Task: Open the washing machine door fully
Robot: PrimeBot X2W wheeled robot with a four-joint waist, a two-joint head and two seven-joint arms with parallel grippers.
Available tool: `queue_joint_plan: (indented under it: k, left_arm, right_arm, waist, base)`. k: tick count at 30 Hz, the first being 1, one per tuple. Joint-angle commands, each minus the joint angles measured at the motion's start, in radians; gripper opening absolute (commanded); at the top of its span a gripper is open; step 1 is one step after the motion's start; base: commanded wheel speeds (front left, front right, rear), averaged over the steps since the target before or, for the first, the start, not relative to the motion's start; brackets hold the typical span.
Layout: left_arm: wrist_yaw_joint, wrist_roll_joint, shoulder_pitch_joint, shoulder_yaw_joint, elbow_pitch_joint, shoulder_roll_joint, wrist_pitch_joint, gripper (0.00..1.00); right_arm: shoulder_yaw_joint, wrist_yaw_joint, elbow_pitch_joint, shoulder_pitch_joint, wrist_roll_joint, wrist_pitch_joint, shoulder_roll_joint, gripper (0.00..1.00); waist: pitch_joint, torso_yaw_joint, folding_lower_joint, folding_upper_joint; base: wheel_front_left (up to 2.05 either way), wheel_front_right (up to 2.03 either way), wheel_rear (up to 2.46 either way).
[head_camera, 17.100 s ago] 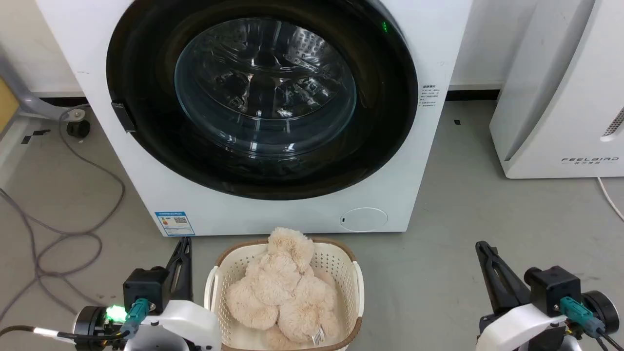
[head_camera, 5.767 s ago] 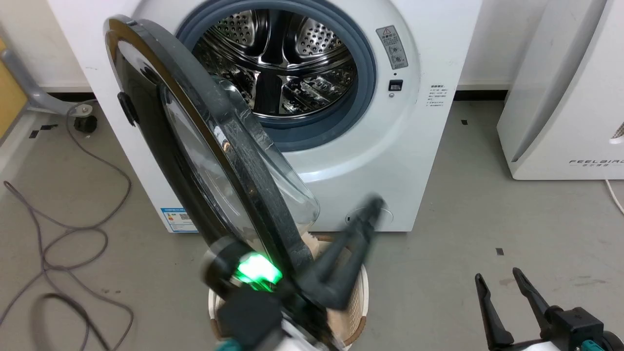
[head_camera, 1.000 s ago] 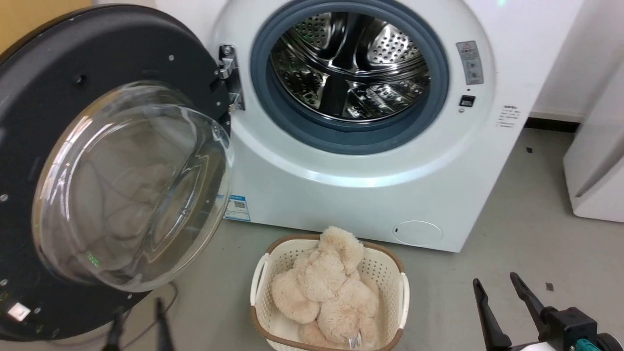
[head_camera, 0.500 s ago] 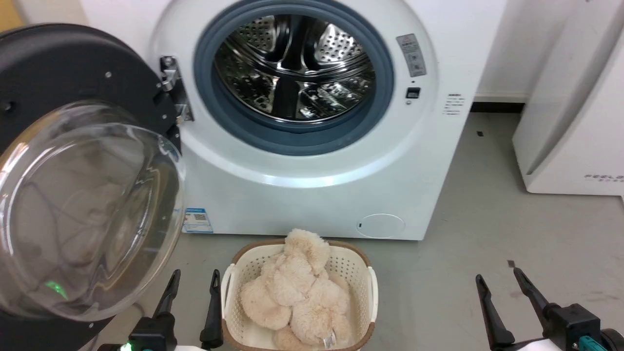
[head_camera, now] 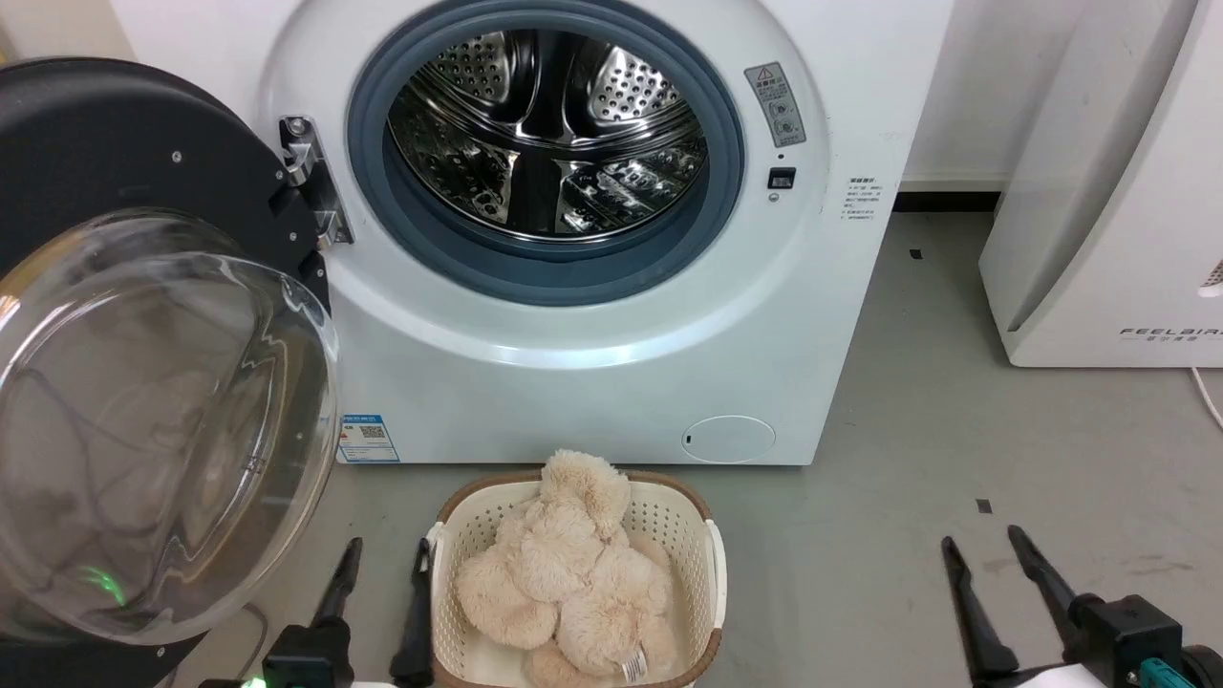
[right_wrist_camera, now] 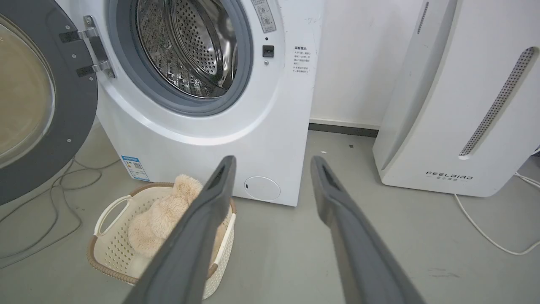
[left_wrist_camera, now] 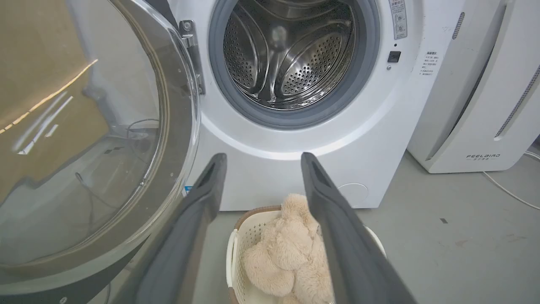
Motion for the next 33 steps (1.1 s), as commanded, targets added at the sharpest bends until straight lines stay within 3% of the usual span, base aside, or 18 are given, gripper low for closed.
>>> queue_joint_plan:
  k: [1, 33]
  left_arm:
    - [0.001, 0.000, 0.000, 0.000, 0.000, 0.000, 0.000, 0.00]
    - [-0.023, 0.038, -0.017, 0.037, -0.032, -0.020, 0.061, 0.00]
  right_arm:
    - [0.000, 0.000, 0.000, 0.000, 0.000, 0.000, 0.000, 0.00]
    - [0.013, 0.000, -0.006, -0.027, -0.006, 0.026, 0.001, 0.00]
  waist:
    - [0.000, 0.000, 0.0000, 0.0000]
    - [0.003, -0.006, 0.0000, 0.0000]
  base:
    - [0.00, 0.00, 0.00]
    - [0.00, 0.00, 0.00]
